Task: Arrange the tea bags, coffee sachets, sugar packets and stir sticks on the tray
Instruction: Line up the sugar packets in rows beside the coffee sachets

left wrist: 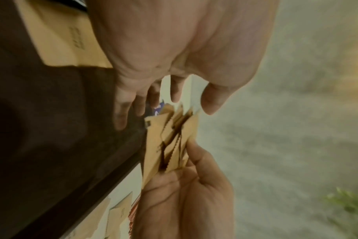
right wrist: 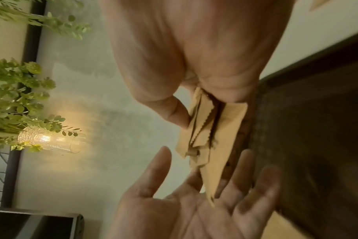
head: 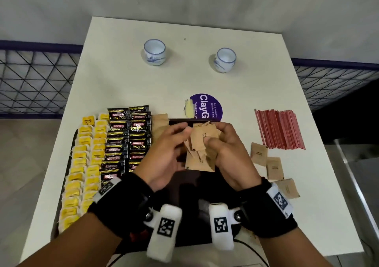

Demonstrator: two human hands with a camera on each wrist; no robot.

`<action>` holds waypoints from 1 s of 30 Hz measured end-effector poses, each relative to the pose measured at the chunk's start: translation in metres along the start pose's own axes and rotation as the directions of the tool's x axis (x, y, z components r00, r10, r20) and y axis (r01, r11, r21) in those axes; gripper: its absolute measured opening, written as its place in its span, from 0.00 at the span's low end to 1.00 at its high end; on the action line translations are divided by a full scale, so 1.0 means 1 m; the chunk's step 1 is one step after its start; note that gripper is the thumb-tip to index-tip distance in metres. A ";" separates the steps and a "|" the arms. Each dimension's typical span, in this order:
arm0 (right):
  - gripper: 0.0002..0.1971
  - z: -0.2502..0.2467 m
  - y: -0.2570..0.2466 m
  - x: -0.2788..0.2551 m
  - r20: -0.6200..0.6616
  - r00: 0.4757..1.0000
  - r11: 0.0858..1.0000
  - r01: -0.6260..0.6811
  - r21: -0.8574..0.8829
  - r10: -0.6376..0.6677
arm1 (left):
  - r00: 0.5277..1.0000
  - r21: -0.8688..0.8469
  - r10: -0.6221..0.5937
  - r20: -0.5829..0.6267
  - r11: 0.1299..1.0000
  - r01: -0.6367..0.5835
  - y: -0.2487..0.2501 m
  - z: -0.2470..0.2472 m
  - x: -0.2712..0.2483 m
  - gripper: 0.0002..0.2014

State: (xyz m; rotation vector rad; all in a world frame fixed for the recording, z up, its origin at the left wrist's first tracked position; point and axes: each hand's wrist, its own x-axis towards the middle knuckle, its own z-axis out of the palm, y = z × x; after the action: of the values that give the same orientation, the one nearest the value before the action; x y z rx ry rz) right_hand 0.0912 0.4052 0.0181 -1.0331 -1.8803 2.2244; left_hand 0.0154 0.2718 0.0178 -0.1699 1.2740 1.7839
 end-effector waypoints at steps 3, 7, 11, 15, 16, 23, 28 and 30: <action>0.16 0.022 0.007 -0.004 0.029 0.999 0.988 0.032 -0.151 -0.027 | 0.979 -0.079 -0.097 0.181 0.990 0.113 -0.003 -0.017 -0.018 0.19; 0.14 0.042 0.008 -0.007 0.141 0.989 0.944 0.083 -0.319 -0.040 | 0.975 -0.115 -0.113 0.193 0.984 0.137 -0.008 -0.040 -0.022 0.26; 0.16 0.051 0.011 -0.005 0.179 0.984 0.875 0.101 -0.474 -0.016 | 0.990 -0.092 -0.052 0.130 0.994 0.064 -0.010 -0.060 -0.023 0.31; 0.19 0.058 0.014 -0.003 0.106 0.994 0.932 0.075 -0.355 -0.039 | 0.994 -0.026 0.000 0.113 1.000 0.003 -0.004 -0.076 -0.028 0.29; 0.19 0.059 0.014 -0.003 0.109 0.993 0.945 0.075 -0.318 -0.042 | 0.993 -0.008 0.010 0.113 1.000 -0.009 -0.003 -0.080 -0.029 0.28; 0.09 0.068 0.015 -0.005 0.056 0.997 0.993 -0.055 -0.104 0.061 | 0.994 0.023 0.052 0.099 0.998 -0.055 0.000 -0.097 -0.038 0.29; 0.04 0.070 0.012 -0.008 0.067 0.997 0.992 -0.037 -0.121 0.045 | 0.994 0.051 0.055 0.094 0.997 -0.060 -0.003 -0.105 -0.041 0.30; 0.04 0.069 0.010 -0.009 0.054 0.996 0.993 -0.063 -0.097 0.069 | 0.997 0.053 0.054 0.060 0.997 -0.058 -0.005 -0.108 -0.040 0.29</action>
State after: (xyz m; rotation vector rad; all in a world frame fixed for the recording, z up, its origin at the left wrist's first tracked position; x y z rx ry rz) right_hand 0.0663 0.3395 0.0155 -1.0720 -2.0231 2.2424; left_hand 0.0020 0.1607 -0.0123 -0.0511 1.2959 1.7861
